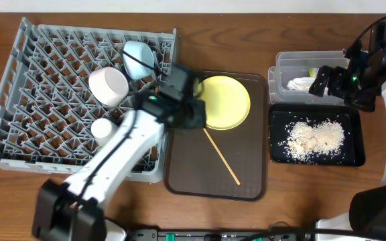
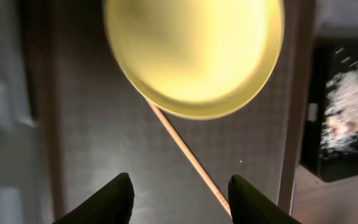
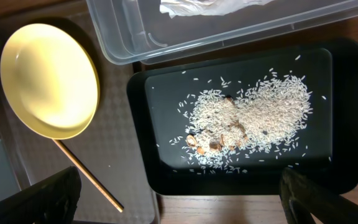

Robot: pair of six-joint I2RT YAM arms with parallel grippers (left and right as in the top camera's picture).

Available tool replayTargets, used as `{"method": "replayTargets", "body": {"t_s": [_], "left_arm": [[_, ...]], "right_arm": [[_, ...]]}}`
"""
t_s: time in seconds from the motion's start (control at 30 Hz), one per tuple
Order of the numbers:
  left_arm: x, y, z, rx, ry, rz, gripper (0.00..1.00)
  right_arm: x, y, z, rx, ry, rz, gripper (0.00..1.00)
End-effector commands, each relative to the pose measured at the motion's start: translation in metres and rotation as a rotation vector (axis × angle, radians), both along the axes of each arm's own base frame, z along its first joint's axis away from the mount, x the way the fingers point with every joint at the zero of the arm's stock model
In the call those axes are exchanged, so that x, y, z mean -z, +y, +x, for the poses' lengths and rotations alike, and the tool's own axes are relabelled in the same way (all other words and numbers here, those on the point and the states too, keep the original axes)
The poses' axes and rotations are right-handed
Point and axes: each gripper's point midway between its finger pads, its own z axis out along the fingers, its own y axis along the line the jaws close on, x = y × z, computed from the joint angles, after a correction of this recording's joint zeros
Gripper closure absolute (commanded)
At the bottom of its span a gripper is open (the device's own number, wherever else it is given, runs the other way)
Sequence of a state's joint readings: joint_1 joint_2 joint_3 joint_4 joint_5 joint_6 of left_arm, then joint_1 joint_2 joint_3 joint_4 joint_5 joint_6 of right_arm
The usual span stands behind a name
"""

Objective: Sort waste into correct bins and load items into the dishwasher
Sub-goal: 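Reach the left gripper back and grasp the second chopstick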

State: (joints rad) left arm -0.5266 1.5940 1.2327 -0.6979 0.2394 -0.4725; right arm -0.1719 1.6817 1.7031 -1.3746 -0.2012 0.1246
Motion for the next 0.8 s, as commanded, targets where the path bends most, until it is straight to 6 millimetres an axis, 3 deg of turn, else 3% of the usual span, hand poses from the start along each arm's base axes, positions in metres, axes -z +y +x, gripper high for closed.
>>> {"method": "replayTargets", "body": {"t_s": [0.0,0.17,0.33,0.5,0.63,0.77], "left_arm": [[0.052,-0.015,-0.020,-0.108,0.139,0.093,0.47],[0.094,-0.033,-0.040,-0.065,0.223,0.165,0.47],[0.121,-0.038,-0.050,-0.038,0.268,0.211,0.47],[0.131,-0.034,-0.051,-0.041,0.279,0.241,0.49],[0.132,-0.024,-0.054,-0.053,0.284,0.289,0.70],[0.132,-0.022,-0.055,-0.054,0.292,0.296,0.74]], "right_arm": [[-0.007,-0.002,0.001,0.006,-0.022,-0.006,0.01],[-0.007,-0.002,0.002,0.006,-0.022,-0.006,0.01],[-0.007,-0.002,0.002,0.006,-0.022,-0.006,0.01],[-0.007,-0.001,0.002,0.002,-0.022,-0.006,0.01],[-0.008,0.000,0.002,0.000,-0.023,-0.006,0.01],[-0.008,0.000,0.002,0.000,-0.025,-0.006,0.01]]}}
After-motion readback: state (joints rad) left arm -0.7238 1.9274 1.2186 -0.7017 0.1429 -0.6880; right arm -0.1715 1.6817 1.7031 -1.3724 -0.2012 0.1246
